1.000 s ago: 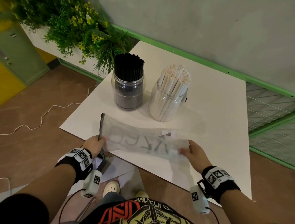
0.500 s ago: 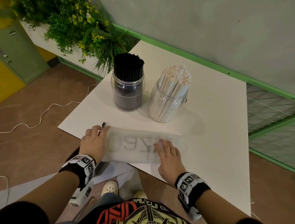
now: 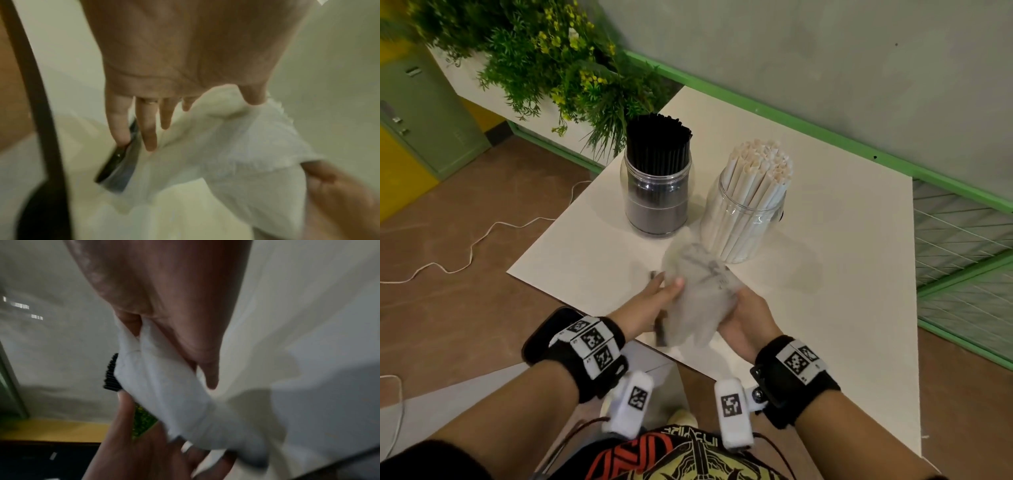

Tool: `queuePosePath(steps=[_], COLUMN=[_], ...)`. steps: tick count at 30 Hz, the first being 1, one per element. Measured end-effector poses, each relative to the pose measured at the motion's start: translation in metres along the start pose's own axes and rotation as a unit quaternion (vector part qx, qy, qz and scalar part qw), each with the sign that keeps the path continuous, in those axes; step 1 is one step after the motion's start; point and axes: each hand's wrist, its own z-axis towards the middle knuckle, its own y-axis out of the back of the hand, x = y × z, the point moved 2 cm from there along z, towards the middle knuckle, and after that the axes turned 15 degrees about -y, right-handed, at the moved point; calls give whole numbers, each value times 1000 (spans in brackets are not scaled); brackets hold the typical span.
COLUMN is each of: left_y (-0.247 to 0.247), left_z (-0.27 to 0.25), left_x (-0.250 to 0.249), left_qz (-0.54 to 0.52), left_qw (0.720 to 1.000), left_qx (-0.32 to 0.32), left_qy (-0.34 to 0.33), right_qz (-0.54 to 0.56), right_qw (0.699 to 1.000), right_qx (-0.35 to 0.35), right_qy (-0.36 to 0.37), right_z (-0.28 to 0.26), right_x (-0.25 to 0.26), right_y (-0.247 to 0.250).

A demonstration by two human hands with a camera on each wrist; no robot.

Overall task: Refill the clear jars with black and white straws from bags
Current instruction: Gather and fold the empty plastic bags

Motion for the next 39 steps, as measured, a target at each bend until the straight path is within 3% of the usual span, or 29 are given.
queuePosePath(steps=[1, 3, 5, 6, 8, 10, 12, 13, 14, 15, 18, 21, 23, 26, 27, 30, 33, 34, 36, 37, 38, 39], left_y=[-9, -20, -22, -19, -12, -10, -19, -26, -33, -37, -31, -16, -9, -15, -17, -13, -4, -1, -2, -6, -12, -19], left_z=[1, 5, 8, 9, 9, 9, 5, 2, -2, -5, -8, -7, -10, -16, -16, -15, -13, -12, -11, -11, -12, -13], left_x=[-9, -25, -34, -35, -35, -36, -41, -45, -47, -47, -43, -39, -41, -43, -43, -45, -46, -47, -50, -51, -48, -44], left_qz=[-86, -191, -215, -207, -179, -126, -81, -85, -102, -123, -149, 20, 133, 222, 227, 243, 234, 239, 254, 263, 267, 263], left_qw=[996, 979, 967, 964, 961, 966, 975, 980, 983, 984, 985, 989, 969, 947, 943, 934, 921, 913, 899, 898, 902, 910], left_qx=[-4, -31, -85, -114, -163, -180, -149, -118, -88, -67, -33, -55, -73, 77, 99, 12, -109, -147, -168, -137, -88, -33], left_qy=[-16, -68, -106, -121, -137, -138, -144, -139, -127, -109, -77, -132, -193, -221, -221, -262, -290, -296, -315, -325, -329, -319], right_qz=[22, 37, -51, -131, -298, -483, -651, -703, -729, -736, -732, -737, -755, -734, -715, -646, -577, -542, -447, -374, -301, -246], right_qw=[1000, 998, 987, 966, 881, 758, 619, 568, 545, 544, 562, 581, 580, 634, 655, 695, 710, 742, 853, 908, 944, 963], right_qx=[6, -49, -138, -184, -257, -257, -225, -220, -221, -222, -225, -241, -227, -176, -170, -197, -265, -274, -218, -157, -109, -91], right_qy=[-8, -5, 66, 127, 264, 355, 377, 368, 350, 335, 313, 250, 205, 168, 176, 245, 303, 284, 162, 107, 76, 69], right_z=[-3, -5, -8, -12, -26, -36, -37, -35, -31, -27, -22, -26, -27, -31, -32, -36, -46, -50, -52, -50, -45, -39], right_x=[2, 3, 6, 9, 11, 7, 2, 0, 1, 4, 13, 20, 25, 31, 33, 35, 28, 24, 19, 17, 17, 18], right_y=[-10, -16, -14, -11, -5, -6, -12, -13, -13, -12, -7, -5, -4, -9, -11, -15, -13, -14, -24, -28, -27, -23])
